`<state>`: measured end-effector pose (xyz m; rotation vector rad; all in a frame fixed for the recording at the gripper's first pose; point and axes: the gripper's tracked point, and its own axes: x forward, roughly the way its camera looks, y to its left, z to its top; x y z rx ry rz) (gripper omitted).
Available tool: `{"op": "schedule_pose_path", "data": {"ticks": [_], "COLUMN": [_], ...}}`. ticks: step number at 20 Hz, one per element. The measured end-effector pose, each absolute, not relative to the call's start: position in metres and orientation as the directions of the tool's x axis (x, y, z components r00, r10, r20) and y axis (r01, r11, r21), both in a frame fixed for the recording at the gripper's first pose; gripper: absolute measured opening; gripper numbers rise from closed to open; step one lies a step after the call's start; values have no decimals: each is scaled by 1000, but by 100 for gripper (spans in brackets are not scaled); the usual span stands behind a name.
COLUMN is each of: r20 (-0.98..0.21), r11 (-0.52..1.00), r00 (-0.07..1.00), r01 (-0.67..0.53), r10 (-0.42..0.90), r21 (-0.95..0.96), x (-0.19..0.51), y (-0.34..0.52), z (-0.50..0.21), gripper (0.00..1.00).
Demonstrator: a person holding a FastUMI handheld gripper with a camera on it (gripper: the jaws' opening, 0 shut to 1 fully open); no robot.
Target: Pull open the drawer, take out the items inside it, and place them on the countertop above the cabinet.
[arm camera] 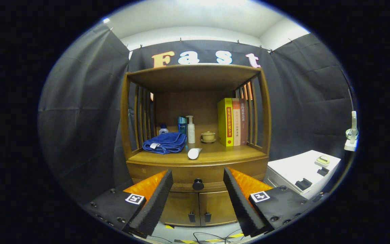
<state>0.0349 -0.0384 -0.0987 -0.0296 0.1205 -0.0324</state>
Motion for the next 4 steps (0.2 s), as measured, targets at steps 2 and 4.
{"op": "schedule_pose_path", "data": {"ticks": [2, 4], "r20": [-114, -84], "r11": [1000, 999], "r00": [993, 996], "r01": [24, 8], "r10": [-23, -5], "r21": [1, 42], "x": [16, 4], "y": [-42, -45], "z": [-85, -70], "gripper": [98, 99]}}
